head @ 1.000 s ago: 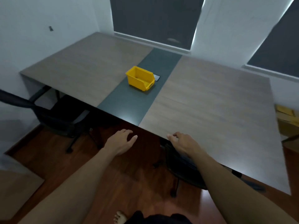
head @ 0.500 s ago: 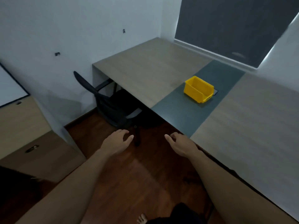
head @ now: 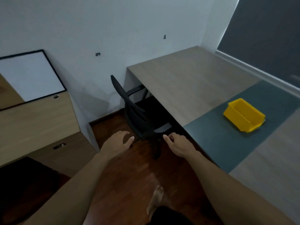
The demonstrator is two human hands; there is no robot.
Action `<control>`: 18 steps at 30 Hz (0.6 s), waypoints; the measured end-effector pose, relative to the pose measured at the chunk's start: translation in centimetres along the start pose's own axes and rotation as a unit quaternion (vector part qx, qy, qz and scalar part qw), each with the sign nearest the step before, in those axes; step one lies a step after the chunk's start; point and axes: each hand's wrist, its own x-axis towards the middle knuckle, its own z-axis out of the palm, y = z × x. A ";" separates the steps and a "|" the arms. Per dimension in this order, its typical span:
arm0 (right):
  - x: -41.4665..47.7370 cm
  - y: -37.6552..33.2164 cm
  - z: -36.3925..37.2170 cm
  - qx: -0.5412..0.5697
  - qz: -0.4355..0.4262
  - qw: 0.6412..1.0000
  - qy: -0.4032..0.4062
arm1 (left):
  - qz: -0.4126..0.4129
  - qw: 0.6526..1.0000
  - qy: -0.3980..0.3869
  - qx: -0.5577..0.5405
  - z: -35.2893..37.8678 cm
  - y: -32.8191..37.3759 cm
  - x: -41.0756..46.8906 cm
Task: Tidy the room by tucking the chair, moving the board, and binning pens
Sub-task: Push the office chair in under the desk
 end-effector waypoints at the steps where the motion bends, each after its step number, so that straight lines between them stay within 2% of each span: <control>1: 1.6 -0.7 -0.2 0.002 -0.004 1.000 -0.003 | -0.004 1.000 0.005 -0.001 -0.7 -0.6 1.0; 10: 15.4 -5.9 -2.4 0.025 -0.024 0.999 -0.014 | -0.008 0.999 0.037 -0.003 -6.0 -3.7 12.3; 18: 22.5 -9.2 -1.4 0.048 -0.006 0.998 -0.029 | 0.039 0.998 0.049 -0.009 -8.6 -5.2 22.0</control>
